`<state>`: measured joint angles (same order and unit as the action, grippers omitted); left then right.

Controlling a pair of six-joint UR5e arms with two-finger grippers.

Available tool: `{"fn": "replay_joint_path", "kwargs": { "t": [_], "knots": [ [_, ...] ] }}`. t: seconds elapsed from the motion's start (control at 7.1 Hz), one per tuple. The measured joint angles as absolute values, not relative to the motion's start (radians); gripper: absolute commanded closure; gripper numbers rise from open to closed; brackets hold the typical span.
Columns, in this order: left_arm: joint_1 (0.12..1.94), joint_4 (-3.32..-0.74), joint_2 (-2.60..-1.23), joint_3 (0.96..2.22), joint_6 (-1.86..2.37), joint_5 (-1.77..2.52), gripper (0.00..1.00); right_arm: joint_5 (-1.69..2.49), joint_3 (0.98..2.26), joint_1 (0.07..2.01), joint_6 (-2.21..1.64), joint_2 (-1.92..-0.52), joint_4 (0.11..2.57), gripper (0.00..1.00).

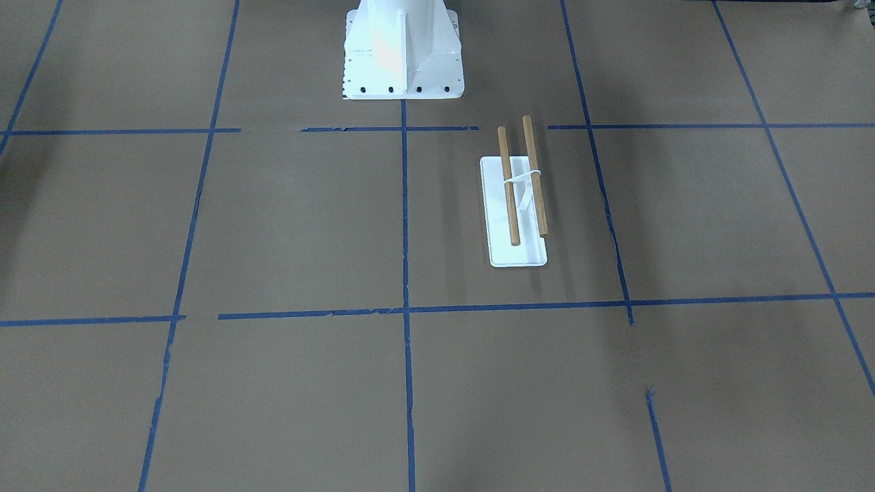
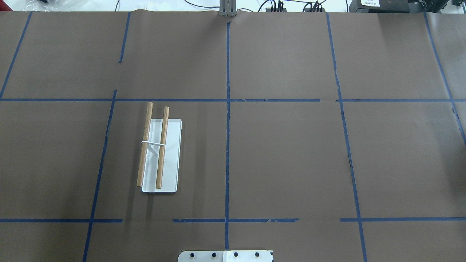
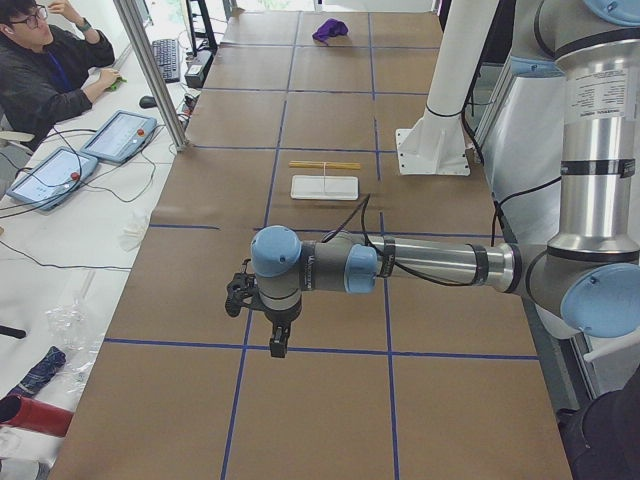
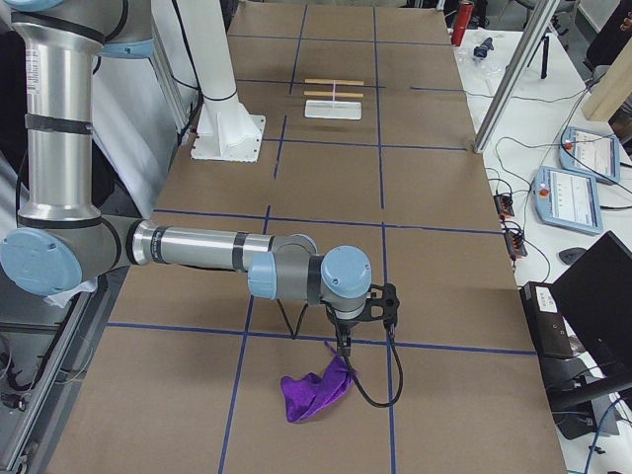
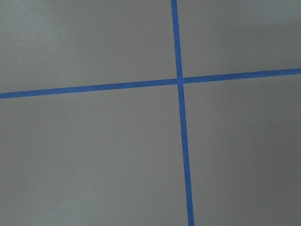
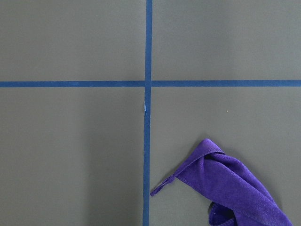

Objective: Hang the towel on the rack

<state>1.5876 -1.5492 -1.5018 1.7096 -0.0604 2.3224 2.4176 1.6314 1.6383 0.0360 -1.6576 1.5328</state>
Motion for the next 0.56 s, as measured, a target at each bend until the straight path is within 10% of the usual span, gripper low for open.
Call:
{"fn": "replay_joint_path", "kwargs": {
  "t": [0.56],
  "knots": [
    [1.587,-1.550,-1.508,1.709,-0.056,2.323,0.00,2.389,1.631,1.633,0.038,-1.615,1.537,0.00]
  ]
}}
